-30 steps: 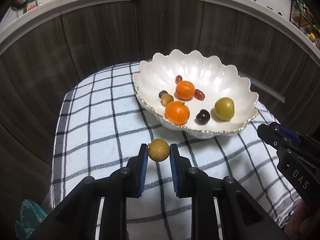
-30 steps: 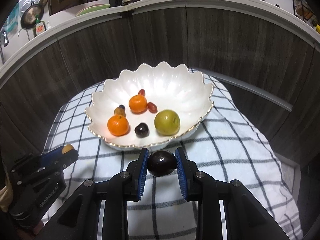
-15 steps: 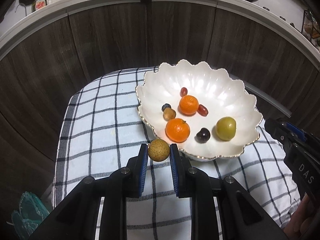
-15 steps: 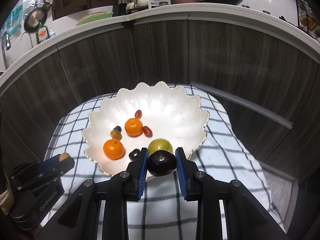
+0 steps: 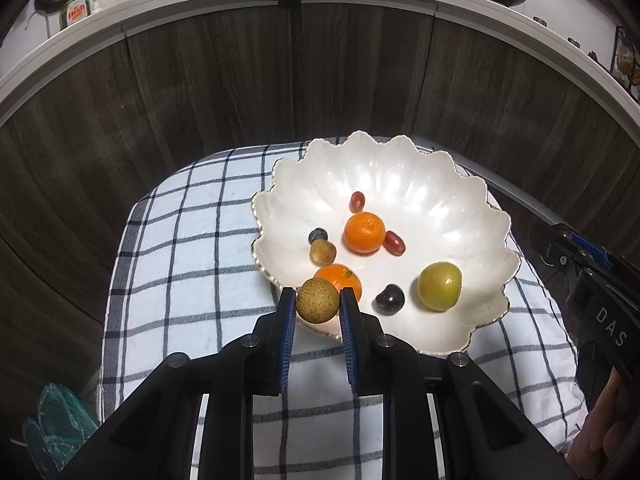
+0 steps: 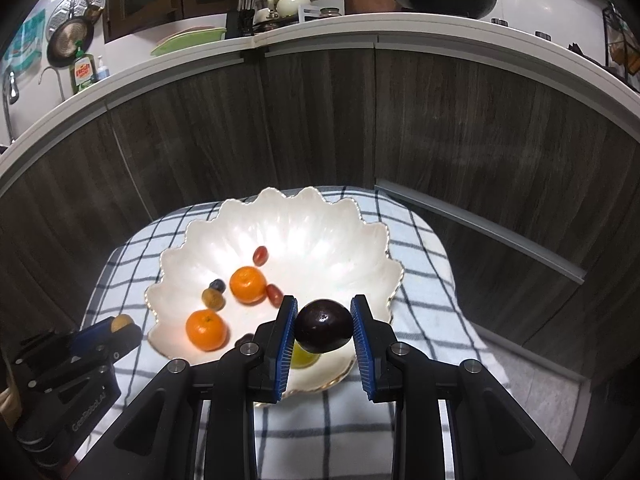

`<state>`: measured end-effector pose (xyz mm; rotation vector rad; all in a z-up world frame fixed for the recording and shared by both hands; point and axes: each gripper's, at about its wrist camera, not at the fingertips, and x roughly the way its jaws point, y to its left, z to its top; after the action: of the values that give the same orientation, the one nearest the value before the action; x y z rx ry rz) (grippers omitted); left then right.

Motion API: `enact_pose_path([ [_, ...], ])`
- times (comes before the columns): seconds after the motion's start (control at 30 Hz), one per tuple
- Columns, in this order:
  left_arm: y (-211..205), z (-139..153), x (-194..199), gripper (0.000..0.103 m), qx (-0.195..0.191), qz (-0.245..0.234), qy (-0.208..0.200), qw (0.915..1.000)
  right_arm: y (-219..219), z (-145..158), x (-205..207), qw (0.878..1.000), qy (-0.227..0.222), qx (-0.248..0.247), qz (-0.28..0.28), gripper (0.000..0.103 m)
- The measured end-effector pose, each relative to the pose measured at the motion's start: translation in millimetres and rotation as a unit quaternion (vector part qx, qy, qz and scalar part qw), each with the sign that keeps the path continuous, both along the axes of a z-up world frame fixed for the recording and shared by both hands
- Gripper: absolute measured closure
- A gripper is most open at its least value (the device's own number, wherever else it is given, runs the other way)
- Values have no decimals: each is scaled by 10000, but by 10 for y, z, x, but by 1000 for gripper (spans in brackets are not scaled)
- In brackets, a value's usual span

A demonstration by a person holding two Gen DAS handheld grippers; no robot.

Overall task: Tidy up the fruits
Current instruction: 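Lift and carry the longan and dark plum over the white bowl with both tools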

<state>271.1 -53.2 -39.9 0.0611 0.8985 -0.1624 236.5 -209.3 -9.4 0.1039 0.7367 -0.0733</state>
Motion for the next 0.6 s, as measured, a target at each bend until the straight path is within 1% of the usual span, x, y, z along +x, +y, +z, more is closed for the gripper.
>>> enact_pose_path([
  [0.3, -146, 16, 187, 80, 50, -58, -14, 10000, -144, 1, 196, 10000, 65, 16, 40, 74],
  [0.6, -277, -55, 380, 80, 85, -128, 71, 9999, -254, -41, 466, 9998, 160, 9, 108, 74],
])
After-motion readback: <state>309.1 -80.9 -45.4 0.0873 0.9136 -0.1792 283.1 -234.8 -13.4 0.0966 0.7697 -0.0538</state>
